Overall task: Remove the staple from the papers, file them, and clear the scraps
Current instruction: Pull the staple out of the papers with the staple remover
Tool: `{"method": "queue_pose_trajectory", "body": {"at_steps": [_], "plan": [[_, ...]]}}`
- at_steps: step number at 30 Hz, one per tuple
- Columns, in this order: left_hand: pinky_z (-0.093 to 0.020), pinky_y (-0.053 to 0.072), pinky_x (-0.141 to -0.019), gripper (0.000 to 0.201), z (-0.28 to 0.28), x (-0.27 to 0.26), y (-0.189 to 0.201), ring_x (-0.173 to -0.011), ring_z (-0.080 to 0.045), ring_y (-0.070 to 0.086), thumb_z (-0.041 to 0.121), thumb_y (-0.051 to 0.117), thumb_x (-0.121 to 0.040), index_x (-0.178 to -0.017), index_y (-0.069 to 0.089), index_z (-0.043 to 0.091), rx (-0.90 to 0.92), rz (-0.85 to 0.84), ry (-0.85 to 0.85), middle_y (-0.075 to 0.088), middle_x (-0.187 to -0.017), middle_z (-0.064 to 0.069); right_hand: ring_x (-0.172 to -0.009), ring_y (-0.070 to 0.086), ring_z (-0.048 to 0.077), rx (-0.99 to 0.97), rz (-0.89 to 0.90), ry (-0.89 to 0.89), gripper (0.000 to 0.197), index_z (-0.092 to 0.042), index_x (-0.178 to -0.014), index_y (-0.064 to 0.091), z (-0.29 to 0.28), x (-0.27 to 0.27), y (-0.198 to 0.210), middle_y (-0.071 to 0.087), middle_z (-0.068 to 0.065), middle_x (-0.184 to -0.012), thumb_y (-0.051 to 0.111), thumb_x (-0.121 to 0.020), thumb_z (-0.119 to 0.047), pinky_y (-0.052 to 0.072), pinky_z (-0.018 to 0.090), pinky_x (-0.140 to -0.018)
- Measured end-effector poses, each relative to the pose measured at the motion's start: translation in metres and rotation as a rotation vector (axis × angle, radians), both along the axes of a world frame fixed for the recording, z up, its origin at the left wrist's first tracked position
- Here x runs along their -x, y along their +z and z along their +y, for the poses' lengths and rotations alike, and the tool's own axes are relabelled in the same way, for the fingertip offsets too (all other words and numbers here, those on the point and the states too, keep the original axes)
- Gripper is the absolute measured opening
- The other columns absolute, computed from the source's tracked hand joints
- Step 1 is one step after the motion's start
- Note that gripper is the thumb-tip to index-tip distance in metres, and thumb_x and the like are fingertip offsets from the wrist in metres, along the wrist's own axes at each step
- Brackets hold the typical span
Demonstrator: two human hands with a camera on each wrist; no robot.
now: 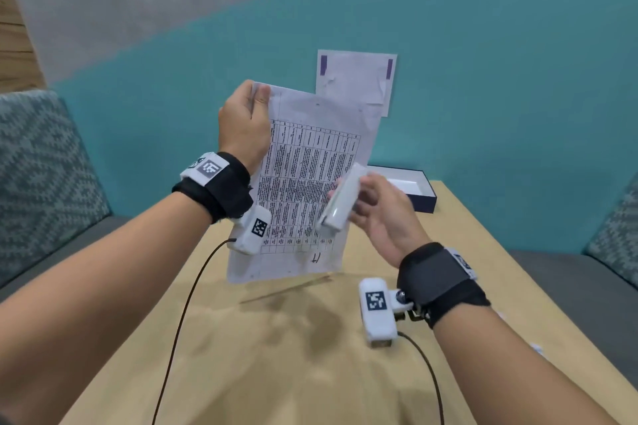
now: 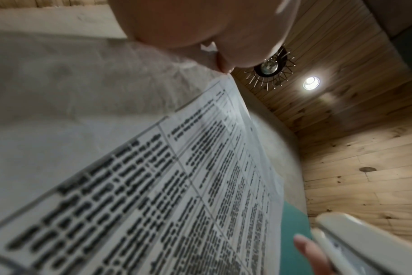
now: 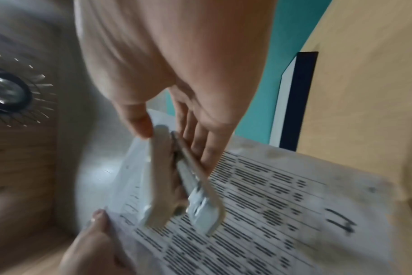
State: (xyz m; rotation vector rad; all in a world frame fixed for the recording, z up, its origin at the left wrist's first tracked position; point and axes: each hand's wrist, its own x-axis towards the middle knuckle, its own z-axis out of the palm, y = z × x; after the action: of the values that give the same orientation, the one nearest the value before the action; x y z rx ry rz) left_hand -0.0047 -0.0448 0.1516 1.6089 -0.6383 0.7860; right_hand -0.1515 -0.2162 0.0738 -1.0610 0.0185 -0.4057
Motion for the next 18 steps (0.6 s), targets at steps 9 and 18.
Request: {"method": "queue_pose_trajectory", "body": {"at_steps": [9,18], "plan": [[-0.030,0.029,-0.048,0.034,-0.027,0.047,-0.012,-0.051,-0.019,0.034,0.029,0.046,-0.106,-0.082,0.056,0.007,-0.142,-0.223,0.019,0.039,-0.055,0.005,-0.072,0.060,0.025,-0.114,-0.385,-0.597,0.025,-0.013,-0.100,0.052,-0.004,0.017,0.076,0.056,0.009,-0.081,0.044,-0.090,-0.034,0.050,0.029,-0.066],[-0.038,0.044,-0.046,0.024,-0.051,0.081,-0.015,-0.047,-0.031,0.044,0.022,0.049,-0.104,-0.092,0.063,0.006,-0.191,-0.387,-0.003,0.046,-0.053,0.000,-0.088,0.059,0.033,0.121,-0.680,-0.808,0.012,-0.013,-0.104,0.045,0.024,0.027,0.119,0.054,0.010,-0.088,0.037,-0.097,-0.020,0.047,0.048,-0.087]]}}
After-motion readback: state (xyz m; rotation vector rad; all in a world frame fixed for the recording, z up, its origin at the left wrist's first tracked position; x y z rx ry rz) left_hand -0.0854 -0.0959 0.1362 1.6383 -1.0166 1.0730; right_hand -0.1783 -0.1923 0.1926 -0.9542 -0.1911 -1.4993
